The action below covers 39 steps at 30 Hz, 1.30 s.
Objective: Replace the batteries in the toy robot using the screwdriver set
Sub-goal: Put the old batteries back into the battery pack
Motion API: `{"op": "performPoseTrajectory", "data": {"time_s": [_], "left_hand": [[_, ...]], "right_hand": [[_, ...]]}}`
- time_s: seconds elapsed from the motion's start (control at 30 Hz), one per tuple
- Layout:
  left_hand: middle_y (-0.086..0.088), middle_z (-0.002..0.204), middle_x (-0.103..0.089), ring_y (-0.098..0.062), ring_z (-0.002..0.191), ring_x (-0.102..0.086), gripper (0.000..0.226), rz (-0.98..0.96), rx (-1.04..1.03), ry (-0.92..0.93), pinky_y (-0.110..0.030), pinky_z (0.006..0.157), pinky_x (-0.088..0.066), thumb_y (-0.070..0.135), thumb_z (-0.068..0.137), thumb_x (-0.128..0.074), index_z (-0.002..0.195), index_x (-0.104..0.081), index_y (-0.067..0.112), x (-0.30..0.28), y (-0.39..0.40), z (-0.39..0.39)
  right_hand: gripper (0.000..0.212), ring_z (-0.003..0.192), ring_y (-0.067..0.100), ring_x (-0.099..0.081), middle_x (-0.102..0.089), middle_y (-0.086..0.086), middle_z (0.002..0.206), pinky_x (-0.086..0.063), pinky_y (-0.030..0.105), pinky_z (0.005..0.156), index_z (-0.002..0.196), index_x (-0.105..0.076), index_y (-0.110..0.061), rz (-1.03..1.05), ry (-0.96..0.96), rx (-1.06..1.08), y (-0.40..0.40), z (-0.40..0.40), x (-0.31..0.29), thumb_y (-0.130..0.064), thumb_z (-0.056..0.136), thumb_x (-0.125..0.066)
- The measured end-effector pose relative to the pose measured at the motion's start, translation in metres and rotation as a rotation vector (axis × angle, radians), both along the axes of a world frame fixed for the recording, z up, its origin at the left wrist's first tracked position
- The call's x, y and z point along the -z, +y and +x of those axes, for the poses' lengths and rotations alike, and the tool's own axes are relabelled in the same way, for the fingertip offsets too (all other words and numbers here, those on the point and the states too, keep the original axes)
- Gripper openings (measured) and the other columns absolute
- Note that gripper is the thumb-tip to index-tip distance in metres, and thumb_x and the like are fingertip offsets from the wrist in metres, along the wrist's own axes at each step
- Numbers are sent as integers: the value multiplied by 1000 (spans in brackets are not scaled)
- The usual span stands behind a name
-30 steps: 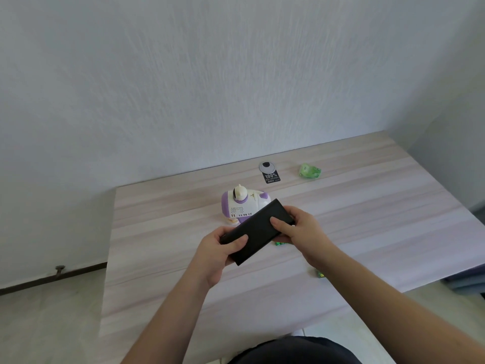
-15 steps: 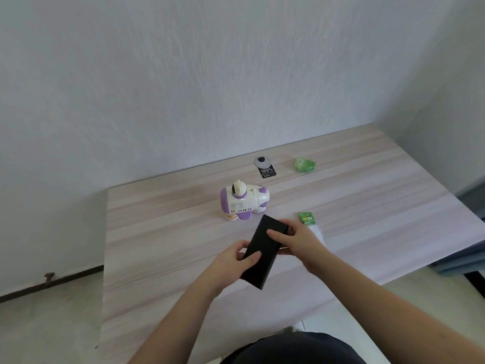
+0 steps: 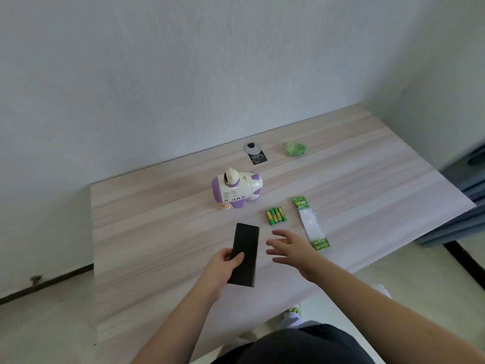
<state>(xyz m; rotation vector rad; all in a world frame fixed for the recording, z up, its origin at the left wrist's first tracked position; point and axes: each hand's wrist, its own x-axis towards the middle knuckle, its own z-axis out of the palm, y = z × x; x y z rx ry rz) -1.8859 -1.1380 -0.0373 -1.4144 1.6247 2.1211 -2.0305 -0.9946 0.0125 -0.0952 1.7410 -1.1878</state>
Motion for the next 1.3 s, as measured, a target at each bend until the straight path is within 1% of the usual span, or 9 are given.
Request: {"op": "performPoseTrajectory", "data": {"time_s": [0.13, 0.33, 0.47, 0.6, 0.77, 0.93, 1.07, 1.17, 1.3], "left_hand": [[-11, 105, -69, -29, 96, -68, 29, 31, -170, -41, -48, 91, -55, 23, 89, -69, 111, -59, 7, 21, -1, 3], [-7, 104, -70, -24, 95, -68, 27, -53, -218, -85, -43, 88, -56, 27, 89, -70, 110, -62, 11, 36, 9, 0], [-4, 102, -69, -23, 92, -67, 27, -221, -122, -143, -44, 85, -57, 33, 89, -68, 108, -62, 15, 39, 17, -6], [1, 94, -65, -16, 83, -61, 30, -503, 35, -254, -29, 67, -52, 40, 93, -60, 106, -60, 14, 36, 28, -13], [-3, 101, -64, -22, 91, -61, 46, -897, 340, -500, -31, 69, -47, 55, 97, -39, 112, -56, 15, 41, 37, -21], [-6, 108, -64, -27, 97, -62, 51, -999, 510, -629, -36, 74, -48, 59, 97, -32, 119, -53, 17, 45, 32, -28], [-7, 103, -63, -29, 94, -63, 50, -1002, 487, -704, -37, 74, -47, 61, 95, -36, 111, -53, 17, 48, 31, -35], [-10, 89, -63, -33, 78, -64, 46, -1125, 420, -665, -37, 61, -47, 56, 92, -51, 97, -55, 10, 48, 36, -41], [-11, 84, -62, -32, 73, -61, 36, -1177, 392, -658, -36, 55, -45, 42, 89, -62, 95, -58, 7, 40, 48, -60]], "right_hand": [[37, 100, 19, -68, -67, 8, 112, -57, 29, 79, 128, -52, -15, 0, -18, 50, 17, -8, 7, -22, 93, -61], [27, 97, 22, -68, -67, 9, 110, -57, 31, 79, 124, -56, -12, 40, -36, 51, 36, -25, 20, -23, 99, -53], [25, 98, 20, -68, -68, 5, 110, -57, 30, 80, 122, -57, -16, 77, -27, -122, 38, -37, 27, -25, 100, -51], [24, 97, 20, -67, -68, 5, 109, -56, 30, 80, 121, -57, -15, 98, -1, -204, 37, -54, 33, -24, 100, -49], [23, 95, 20, -68, -68, 5, 105, -55, 31, 80, 119, -59, -14, 129, 40, -262, 42, -80, 41, -23, 101, -47], [21, 87, 20, -67, -69, 4, 99, -53, 27, 72, 114, -61, -13, 121, 135, -321, 47, -106, 43, -20, 100, -48], [16, 71, 16, -64, -70, 3, 87, -51, 27, 64, 104, -65, -15, 71, 179, -298, 52, -127, 37, -22, 98, -51], [13, 61, 14, -62, -67, 1, 75, -50, 32, 60, 101, -63, -18, 83, 303, -211, 56, -147, 38, -25, 96, -54], [13, 65, 16, -63, -64, -1, 80, -54, 42, 70, 104, -53, -21, 200, 424, -76, 66, -173, 45, -31, 95, -54]]}}
